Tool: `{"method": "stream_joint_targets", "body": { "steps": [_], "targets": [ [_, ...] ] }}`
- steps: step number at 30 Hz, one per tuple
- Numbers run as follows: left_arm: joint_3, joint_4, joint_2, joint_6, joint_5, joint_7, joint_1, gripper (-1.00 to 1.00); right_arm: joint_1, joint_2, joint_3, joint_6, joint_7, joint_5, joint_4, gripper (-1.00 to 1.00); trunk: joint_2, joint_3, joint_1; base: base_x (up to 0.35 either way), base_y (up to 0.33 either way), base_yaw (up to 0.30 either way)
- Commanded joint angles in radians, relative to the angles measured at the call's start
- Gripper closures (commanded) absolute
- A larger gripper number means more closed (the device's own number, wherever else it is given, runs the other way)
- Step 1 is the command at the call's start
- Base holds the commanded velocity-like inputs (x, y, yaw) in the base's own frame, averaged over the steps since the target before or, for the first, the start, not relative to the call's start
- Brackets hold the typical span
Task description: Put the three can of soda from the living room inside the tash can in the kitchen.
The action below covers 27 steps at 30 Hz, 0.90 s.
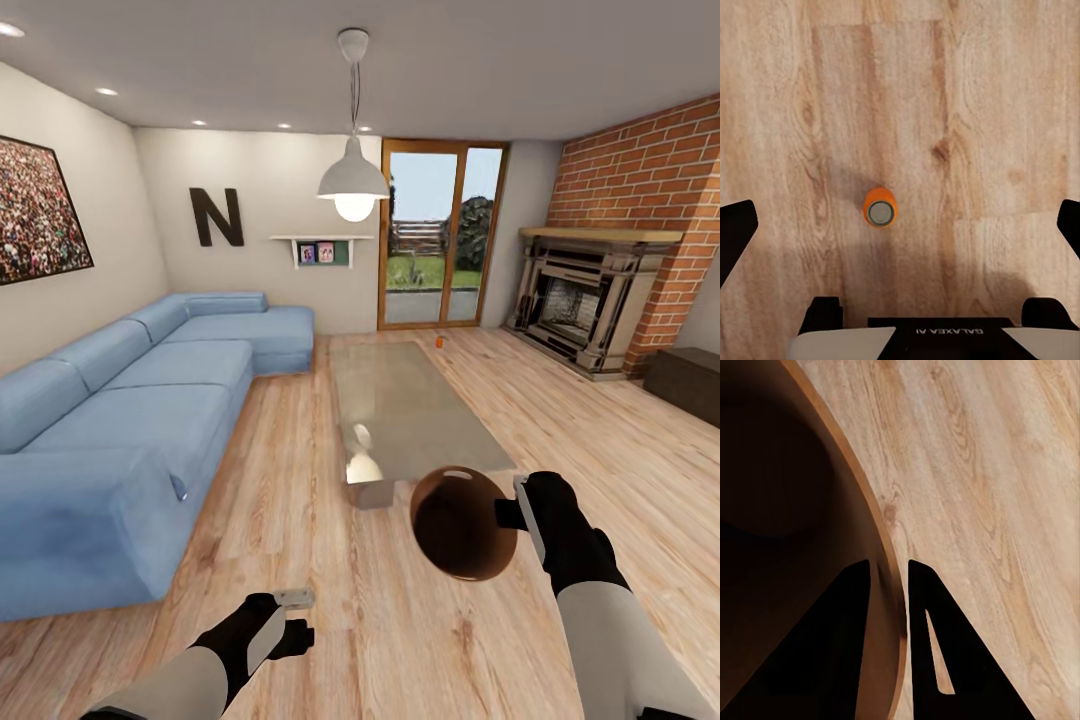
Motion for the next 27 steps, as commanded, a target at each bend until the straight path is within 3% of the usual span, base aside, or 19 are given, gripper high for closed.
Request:
{"method": "stream_joint_targets", "body": {
  "steps": [1, 27],
  "targets": [
    [0.000, 0.000, 0.000, 0.000, 0.000, 0.000, 0.000, -1.00, -0.001, 0.000, 0.000, 0.000, 0.003, -0.013, 0.000, 1.00, -0.007, -0.003, 0.004, 0.000, 0.000, 0.000],
    [0.000, 0.002, 0.002, 0.004, 0.000, -0.011, 0.003, -1.00, -0.001, 0.000, 0.000, 0.000, 0.003, -0.013, 0.000, 1.00, -0.189, -0.085, 0.104, 0.000, 0.000, 0.000]
  ]
}}
